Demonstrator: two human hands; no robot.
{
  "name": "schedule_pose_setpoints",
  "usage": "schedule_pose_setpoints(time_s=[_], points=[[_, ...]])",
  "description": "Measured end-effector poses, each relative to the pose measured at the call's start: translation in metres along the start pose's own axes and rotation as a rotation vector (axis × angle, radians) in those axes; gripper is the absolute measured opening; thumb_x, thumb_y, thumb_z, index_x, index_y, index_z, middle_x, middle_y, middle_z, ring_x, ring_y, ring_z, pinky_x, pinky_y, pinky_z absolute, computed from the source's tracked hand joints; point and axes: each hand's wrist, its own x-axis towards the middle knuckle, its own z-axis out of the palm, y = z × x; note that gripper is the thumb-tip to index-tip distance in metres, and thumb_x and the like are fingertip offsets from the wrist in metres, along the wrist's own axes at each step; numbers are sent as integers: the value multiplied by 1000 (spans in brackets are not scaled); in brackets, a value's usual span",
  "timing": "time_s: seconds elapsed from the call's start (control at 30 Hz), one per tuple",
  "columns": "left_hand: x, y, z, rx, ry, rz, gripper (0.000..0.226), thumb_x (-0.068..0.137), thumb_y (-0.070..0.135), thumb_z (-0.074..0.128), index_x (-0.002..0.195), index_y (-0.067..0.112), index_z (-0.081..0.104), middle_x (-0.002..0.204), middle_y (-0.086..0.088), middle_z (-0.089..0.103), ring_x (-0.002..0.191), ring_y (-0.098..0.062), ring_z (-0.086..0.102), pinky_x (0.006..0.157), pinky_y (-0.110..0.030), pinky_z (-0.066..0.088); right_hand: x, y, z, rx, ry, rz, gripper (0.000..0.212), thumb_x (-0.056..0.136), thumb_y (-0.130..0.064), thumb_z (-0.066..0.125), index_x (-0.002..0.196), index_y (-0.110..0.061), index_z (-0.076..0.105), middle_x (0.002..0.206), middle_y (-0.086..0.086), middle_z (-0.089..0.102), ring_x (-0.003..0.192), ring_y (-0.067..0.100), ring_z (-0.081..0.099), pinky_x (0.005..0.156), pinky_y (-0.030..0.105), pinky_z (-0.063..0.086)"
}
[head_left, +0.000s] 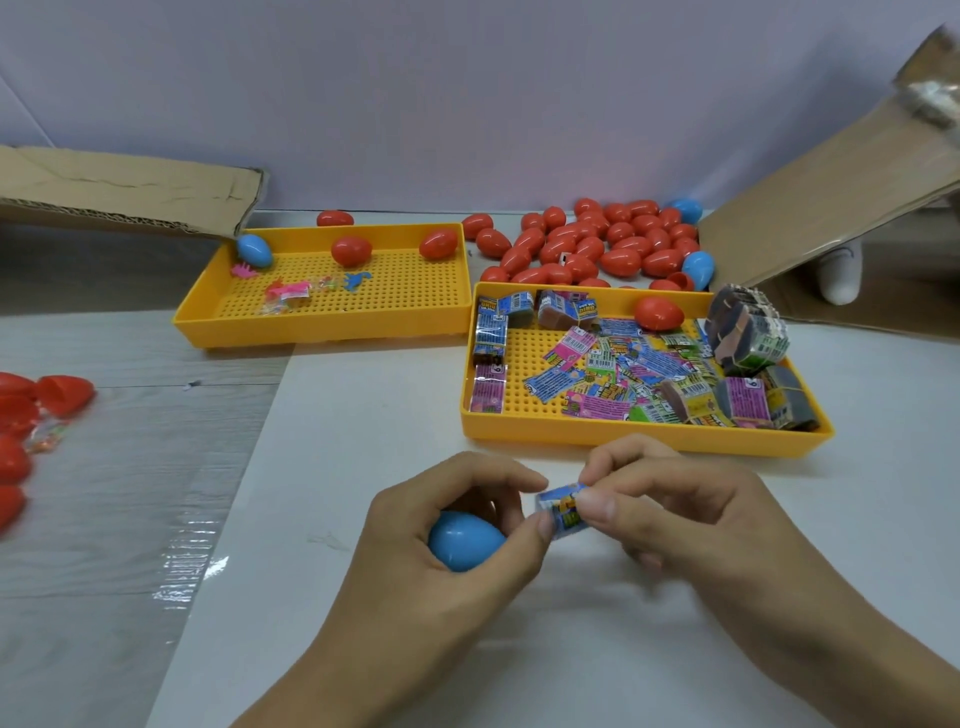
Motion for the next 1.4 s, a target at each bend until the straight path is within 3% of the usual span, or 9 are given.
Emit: schedule_pose_setpoints(time_s=[0.13, 0.27, 0.4, 0.57, 0.8, 0.97, 1.27, 1.4], points=[[1, -6, -5, -243, -128, -155, 37, 65, 26, 71, 99, 30, 55, 92, 4, 62, 69, -14, 55, 57, -21, 46, 0, 1, -2, 17, 84, -60, 31, 58, -42, 79, 70, -14, 80, 83, -10, 64, 64, -2, 55, 56, 10, 40], [2, -7, -5, -498, -114, -204, 25, 64, 17, 65, 84, 29, 55, 99, -3, 59, 65, -24, 52, 55, -26, 45, 1, 2, -3, 4, 116, -95, 30, 59, -45, 80, 73, -19, 81, 82, -12, 64, 69, 0, 56, 55, 10, 39], [3, -4, -3, -443, -63, -115, 22, 76, 21, 71, 96, 17, 65, 97, -7, 67, 70, -24, 66, 55, -27, 51, 1, 3, -4, -49, 118, -171, 40, 62, -58, 80, 76, -21, 81, 76, -7, 63, 62, 2, 52, 54, 7, 38], [3, 0, -1, -400, -9, -88, 32, 73, 21, 77, 103, 24, 69, 98, -13, 73, 68, -23, 69, 55, -26, 54, -1, 1, -4, -61, 101, -221, 24, 70, -43, 76, 78, -21, 81, 63, -8, 60, 56, 2, 47, 52, 7, 36], [1, 0, -2, -324, -27, -91, 30, 71, 22, 79, 100, 26, 75, 97, -3, 74, 72, -20, 72, 66, -26, 58, -5, 2, 3, -243, 186, -314, 15, 73, -46, 74, 75, -33, 80, 63, -3, 60, 58, 9, 49, 51, 17, 38], [2, 1, -1, -305, -8, -69, 29, 74, 27, 74, 103, 28, 77, 99, -4, 67, 77, -25, 68, 60, -23, 55, -5, 1, 3, -153, 149, -302, 15, 74, -42, 71, 76, -30, 80, 60, -13, 58, 56, 1, 48, 51, 7, 36], [-4, -2, 2, -256, -27, -36, 29, 75, 24, 75, 104, 27, 75, 99, -3, 66, 78, -23, 67, 61, -28, 58, -7, 2, 10, -88, 167, -267, 6, 73, -37, 79, 74, -32, 80, 57, -11, 64, 49, -2, 48, 49, 7, 37], [-3, -2, 3, -256, -24, -30, 27, 75, 23, 75, 103, 25, 75, 99, -2, 66, 79, -22, 67, 61, -29, 58, -7, 1, 10, -70, 198, -273, 11, 74, -39, 79, 78, -28, 80, 48, -13, 52, 45, -1, 42, 47, 6, 33]])
